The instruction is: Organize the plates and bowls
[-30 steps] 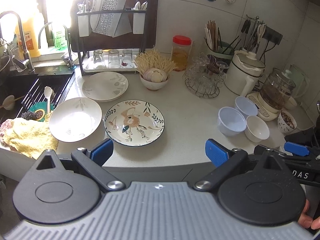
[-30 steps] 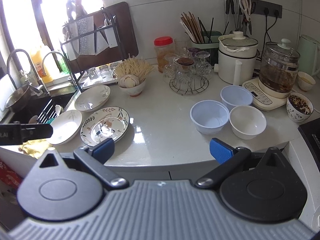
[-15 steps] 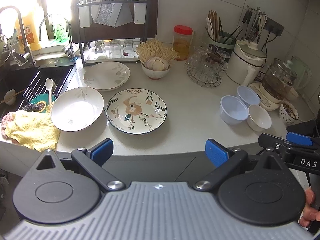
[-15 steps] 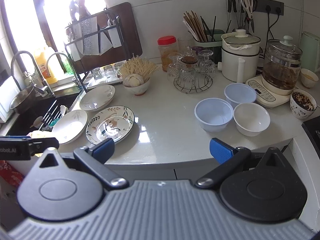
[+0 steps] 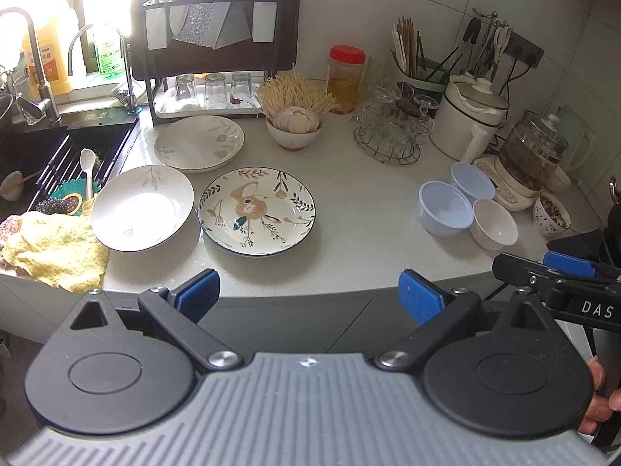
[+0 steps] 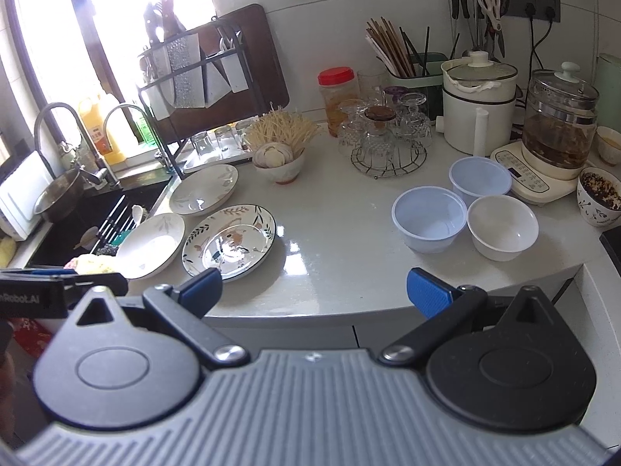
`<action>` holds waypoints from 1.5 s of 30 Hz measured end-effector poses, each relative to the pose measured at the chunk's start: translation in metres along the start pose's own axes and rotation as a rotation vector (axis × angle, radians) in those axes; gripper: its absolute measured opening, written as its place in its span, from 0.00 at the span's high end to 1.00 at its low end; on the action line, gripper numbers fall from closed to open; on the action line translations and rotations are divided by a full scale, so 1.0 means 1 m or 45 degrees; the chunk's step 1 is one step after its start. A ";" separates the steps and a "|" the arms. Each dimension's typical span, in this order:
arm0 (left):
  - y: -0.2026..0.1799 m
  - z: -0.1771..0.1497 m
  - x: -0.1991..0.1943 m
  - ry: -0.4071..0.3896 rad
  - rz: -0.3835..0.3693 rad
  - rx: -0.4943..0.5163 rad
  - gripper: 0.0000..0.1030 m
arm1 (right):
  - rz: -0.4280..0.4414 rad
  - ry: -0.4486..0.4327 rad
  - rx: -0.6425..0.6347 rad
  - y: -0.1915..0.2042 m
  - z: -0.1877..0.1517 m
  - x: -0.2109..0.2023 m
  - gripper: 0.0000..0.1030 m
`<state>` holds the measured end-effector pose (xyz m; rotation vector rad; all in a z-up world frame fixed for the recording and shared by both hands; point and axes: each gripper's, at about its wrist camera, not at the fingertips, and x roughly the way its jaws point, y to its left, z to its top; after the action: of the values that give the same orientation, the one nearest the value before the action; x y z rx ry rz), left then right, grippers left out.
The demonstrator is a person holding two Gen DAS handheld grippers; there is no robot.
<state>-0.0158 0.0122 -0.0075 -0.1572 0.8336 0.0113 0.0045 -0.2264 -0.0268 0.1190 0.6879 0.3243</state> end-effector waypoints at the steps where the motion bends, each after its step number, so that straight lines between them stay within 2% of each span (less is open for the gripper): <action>1: 0.000 0.000 0.001 0.003 -0.004 0.000 0.03 | -0.004 0.001 -0.001 -0.001 0.000 0.000 0.00; 5: 0.000 0.003 0.003 0.026 -0.018 0.012 0.03 | -0.005 0.002 0.002 -0.001 0.001 0.002 0.00; 9: -0.001 0.003 0.003 0.019 -0.035 0.034 0.03 | 0.045 0.007 0.015 -0.002 0.000 0.005 0.00; 14: 0.007 0.002 0.006 0.020 -0.043 0.019 0.03 | 0.030 0.014 0.002 0.001 -0.001 0.008 0.00; 32: 0.012 -0.005 0.007 0.020 0.041 0.006 0.03 | 0.062 0.006 0.014 0.004 -0.007 0.014 0.00; 45: 0.036 -0.001 0.023 0.017 0.010 -0.024 0.03 | 0.051 -0.041 0.000 0.018 -0.008 0.022 0.00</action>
<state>-0.0034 0.0466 -0.0304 -0.1716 0.8478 0.0258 0.0105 -0.2025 -0.0422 0.1378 0.6542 0.3600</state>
